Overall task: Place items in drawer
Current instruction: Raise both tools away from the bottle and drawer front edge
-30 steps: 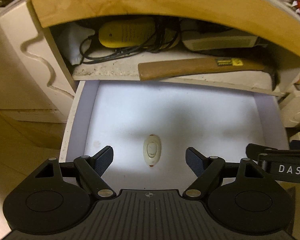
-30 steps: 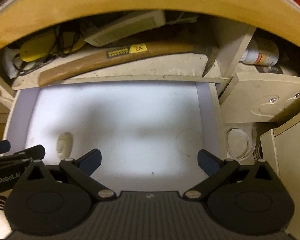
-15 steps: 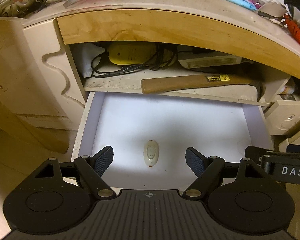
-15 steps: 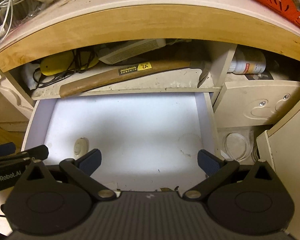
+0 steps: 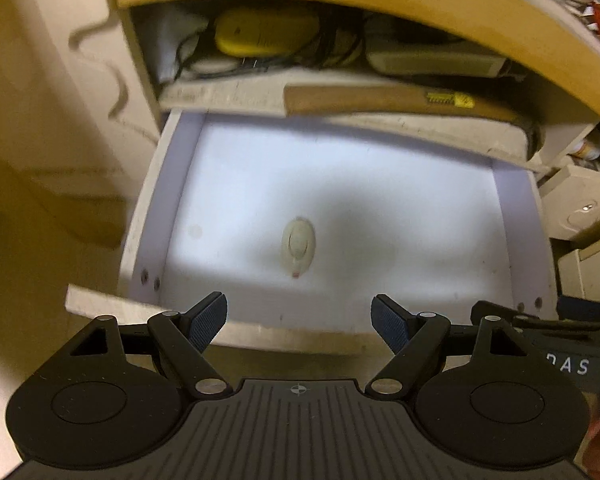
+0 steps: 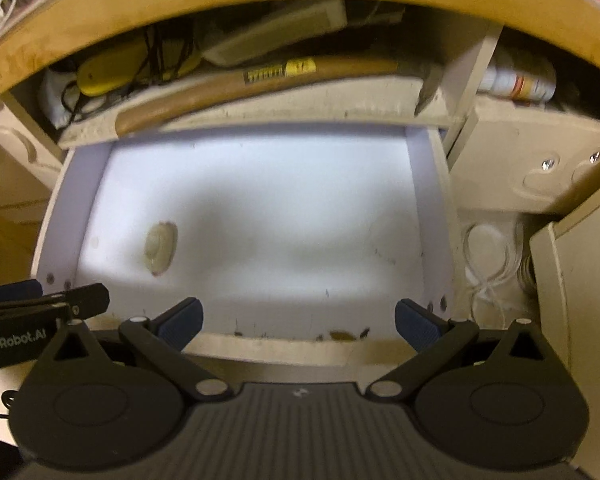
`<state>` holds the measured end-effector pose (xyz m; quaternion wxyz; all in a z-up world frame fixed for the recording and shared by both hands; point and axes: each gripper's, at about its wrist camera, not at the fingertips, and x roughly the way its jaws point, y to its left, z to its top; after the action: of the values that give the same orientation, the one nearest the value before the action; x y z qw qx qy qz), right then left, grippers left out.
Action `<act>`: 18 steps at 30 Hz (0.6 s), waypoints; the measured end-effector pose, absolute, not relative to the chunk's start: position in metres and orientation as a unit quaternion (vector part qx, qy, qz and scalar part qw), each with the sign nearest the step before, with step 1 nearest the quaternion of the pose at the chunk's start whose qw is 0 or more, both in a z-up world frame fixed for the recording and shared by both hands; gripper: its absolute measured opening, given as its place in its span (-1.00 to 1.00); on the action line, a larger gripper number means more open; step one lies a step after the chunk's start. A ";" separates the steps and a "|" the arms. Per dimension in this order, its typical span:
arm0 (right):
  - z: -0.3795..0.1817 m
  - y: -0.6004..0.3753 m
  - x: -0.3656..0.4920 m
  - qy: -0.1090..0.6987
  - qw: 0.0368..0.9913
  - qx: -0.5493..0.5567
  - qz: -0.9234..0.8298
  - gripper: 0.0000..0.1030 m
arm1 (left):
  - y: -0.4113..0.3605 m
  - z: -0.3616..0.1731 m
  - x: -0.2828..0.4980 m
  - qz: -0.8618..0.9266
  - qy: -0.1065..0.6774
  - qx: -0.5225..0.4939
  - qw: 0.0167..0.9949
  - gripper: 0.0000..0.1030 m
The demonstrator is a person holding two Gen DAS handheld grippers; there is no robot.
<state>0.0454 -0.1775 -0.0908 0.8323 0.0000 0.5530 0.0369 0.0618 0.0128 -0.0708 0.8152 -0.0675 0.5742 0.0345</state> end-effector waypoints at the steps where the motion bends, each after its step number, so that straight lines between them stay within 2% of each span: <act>1: -0.094 -0.177 0.045 0.559 0.828 -0.002 0.037 0.99 | 0.013 -0.074 0.061 0.040 0.579 -0.067 0.811 0.54; 18: -0.115 -0.174 0.028 0.615 0.787 -0.010 0.037 0.99 | 0.010 -0.104 0.050 0.035 0.653 -0.056 0.754 0.55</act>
<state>0.0283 -0.1744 -0.1150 0.7873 -0.0097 0.6154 0.0367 0.0500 0.0098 -0.1045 0.7544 -0.0557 0.6531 0.0353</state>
